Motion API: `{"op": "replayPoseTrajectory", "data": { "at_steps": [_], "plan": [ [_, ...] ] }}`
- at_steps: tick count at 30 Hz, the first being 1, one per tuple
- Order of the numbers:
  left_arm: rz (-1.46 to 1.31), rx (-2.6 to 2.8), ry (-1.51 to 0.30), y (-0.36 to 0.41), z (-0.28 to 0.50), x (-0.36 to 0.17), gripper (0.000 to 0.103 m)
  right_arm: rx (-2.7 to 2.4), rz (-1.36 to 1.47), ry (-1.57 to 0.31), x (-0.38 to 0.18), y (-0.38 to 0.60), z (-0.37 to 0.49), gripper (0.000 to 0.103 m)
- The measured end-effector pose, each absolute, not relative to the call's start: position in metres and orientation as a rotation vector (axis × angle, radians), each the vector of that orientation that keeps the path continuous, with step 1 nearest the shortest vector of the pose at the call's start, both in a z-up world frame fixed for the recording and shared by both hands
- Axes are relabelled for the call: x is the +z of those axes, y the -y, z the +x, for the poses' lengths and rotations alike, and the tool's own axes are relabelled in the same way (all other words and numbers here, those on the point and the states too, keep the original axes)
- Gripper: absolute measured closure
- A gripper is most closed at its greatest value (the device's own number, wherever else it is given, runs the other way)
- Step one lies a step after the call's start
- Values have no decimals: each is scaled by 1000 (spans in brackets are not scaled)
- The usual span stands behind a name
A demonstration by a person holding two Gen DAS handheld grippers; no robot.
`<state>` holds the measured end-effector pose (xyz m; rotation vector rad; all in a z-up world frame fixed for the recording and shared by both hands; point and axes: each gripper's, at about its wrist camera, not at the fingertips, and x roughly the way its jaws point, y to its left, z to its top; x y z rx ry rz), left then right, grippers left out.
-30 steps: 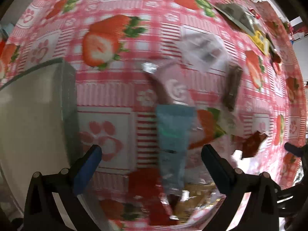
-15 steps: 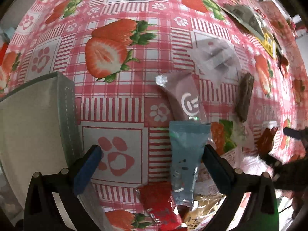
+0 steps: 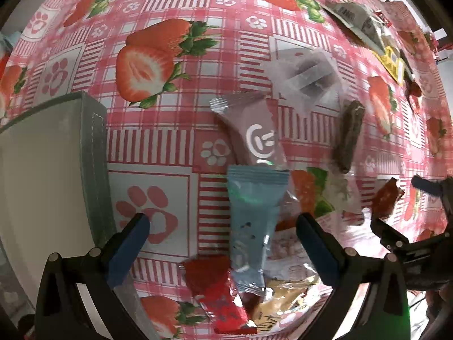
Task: Organize snacks
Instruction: 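Grasp the blue packet with the left gripper while the right gripper grasps a red packet, then carry the blue and red packets into the white tray and release both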
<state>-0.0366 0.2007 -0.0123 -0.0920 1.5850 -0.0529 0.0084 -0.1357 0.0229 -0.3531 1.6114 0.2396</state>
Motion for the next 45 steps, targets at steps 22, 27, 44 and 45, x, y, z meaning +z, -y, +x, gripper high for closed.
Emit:
{"op": "replayPoseTrajectory", "data": {
  "at_steps": [22, 27, 44, 45],
  "plan": [
    [20, -32, -1632, -150, -22, -13, 9, 387, -411, -1639, 32, 7, 7, 75],
    [13, -45, -1625, -145, -24, 1, 51, 325, -240, -1677, 40, -3, -2, 75],
    [-20, -140, -1540, -166, -29, 91, 76, 213, 87, -1685, 69, -36, -52, 75],
    [-15, -142, -1536, -167, -28, 96, 76, 212, 88, -1683, 71, -24, -58, 75]
  ]
}}
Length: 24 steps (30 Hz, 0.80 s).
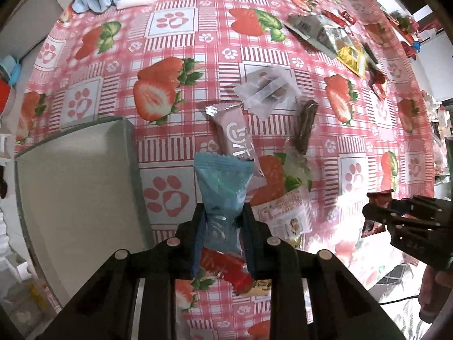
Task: Organize snacks
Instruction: 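Carry the blue and red packets into the white tray and release both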
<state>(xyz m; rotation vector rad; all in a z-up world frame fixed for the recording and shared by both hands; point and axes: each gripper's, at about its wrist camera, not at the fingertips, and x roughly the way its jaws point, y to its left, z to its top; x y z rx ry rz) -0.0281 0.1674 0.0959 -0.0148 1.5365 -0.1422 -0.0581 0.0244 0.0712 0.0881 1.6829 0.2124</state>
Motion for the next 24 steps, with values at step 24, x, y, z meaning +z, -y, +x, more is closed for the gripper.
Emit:
{"op": "replayPoseTrajectory", "data": {
  "at_steps": [24],
  "plan": [
    [-111, -44, -1457, -264, -65, 132, 76, 321, -11, -1618, 107, -52, -51, 75]
  ]
}}
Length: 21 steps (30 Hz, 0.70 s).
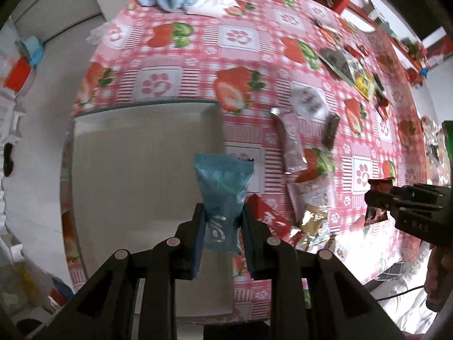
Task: Organize snacks
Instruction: 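Carry the blue and red packets into the white tray and release both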
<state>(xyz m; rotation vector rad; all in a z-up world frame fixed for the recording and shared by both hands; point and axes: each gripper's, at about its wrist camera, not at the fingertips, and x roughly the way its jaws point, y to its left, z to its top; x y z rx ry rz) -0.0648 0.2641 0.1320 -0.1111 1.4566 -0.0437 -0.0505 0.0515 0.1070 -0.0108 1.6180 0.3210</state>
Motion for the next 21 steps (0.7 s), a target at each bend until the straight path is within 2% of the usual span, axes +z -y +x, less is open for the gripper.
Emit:
{"op": "replayPoseTrajectory", "data": {
  "at_steps": [10, 21],
  "plan": [
    [-125, 31, -1427, -323, -64, 137, 76, 479, -159, -1575, 119, -150, -26, 75],
    [-130, 66, -1484, -362, -60, 108, 76, 583, -199, -1594, 100, -243, -2, 75]
  ]
}}
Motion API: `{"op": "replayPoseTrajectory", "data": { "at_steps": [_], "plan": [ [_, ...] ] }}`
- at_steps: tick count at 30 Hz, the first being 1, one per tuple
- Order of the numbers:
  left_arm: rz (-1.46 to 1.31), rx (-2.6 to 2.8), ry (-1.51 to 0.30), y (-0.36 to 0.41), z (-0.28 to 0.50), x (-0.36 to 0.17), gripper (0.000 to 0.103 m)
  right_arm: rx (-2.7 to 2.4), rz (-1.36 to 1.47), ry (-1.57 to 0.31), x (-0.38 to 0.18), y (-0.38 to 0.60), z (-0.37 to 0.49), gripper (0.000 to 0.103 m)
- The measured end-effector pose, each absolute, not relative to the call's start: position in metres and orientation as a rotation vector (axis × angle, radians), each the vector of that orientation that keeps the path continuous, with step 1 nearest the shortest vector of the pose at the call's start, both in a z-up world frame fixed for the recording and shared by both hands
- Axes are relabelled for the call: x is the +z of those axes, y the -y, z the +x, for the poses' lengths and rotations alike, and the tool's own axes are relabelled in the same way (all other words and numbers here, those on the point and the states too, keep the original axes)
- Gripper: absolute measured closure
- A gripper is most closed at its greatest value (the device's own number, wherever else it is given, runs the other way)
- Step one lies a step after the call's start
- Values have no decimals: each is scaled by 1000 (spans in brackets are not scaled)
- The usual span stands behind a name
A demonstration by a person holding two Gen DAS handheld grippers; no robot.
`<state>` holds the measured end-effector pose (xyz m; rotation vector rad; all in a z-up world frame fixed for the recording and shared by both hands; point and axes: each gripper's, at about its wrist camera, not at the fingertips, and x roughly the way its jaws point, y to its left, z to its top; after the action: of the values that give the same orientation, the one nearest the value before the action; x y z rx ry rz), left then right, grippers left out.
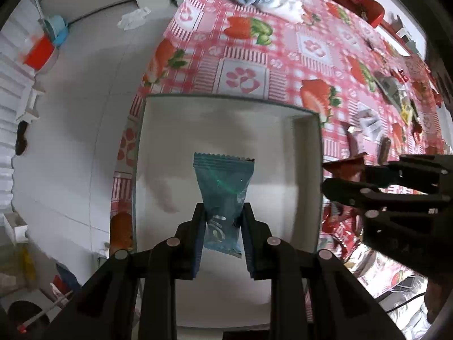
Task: Organize snacks
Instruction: 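Carry the blue and red packets into the white tray and release both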
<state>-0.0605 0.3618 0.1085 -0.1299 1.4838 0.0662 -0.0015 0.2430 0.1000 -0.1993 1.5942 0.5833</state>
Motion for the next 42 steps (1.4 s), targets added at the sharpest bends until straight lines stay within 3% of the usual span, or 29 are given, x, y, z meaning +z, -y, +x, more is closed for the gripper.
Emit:
{"op": "replayPoseTrajectory", "data": {
  "at_steps": [12, 13, 15, 17, 19, 20, 22, 23, 31, 33, 42],
  "plan": [
    [-126, 54, -1541, -367, -58, 84, 73, 570, -192, -1660, 69, -272, 11, 74],
    [-126, 48, -1543, -367, -58, 84, 69, 572, -194, -1663, 68, -272, 11, 74],
    [-116, 50, -1534, -366, -58, 86, 43, 576, -194, -1665, 69, -271, 11, 74],
    [-98, 70, -1509, -366, -59, 91, 28, 574, -191, -1667, 69, -271, 12, 74],
    [-86, 84, -1491, -365, -61, 96, 25, 572, -186, -1668, 69, -273, 12, 73],
    [-85, 87, -1491, -364, -62, 97, 25, 572, -186, -1664, 70, -272, 12, 69],
    [-81, 88, -1497, -363, -64, 99, 24, 569, -182, -1650, 74, -270, 12, 22],
    [-74, 95, -1499, -363, -64, 99, 24, 570, -176, -1640, 77, -267, 12, 18],
    [-56, 75, -1512, -353, -67, 101, 24, 517, -165, -1608, 95, -229, 14, 16],
    [-57, 68, -1514, -349, -69, 102, 24, 470, -150, -1613, 94, -206, 15, 0],
    [-25, 7, -1538, -321, -73, 101, 24, 272, -118, -1708, 65, -113, -8, 0]
  ]
}}
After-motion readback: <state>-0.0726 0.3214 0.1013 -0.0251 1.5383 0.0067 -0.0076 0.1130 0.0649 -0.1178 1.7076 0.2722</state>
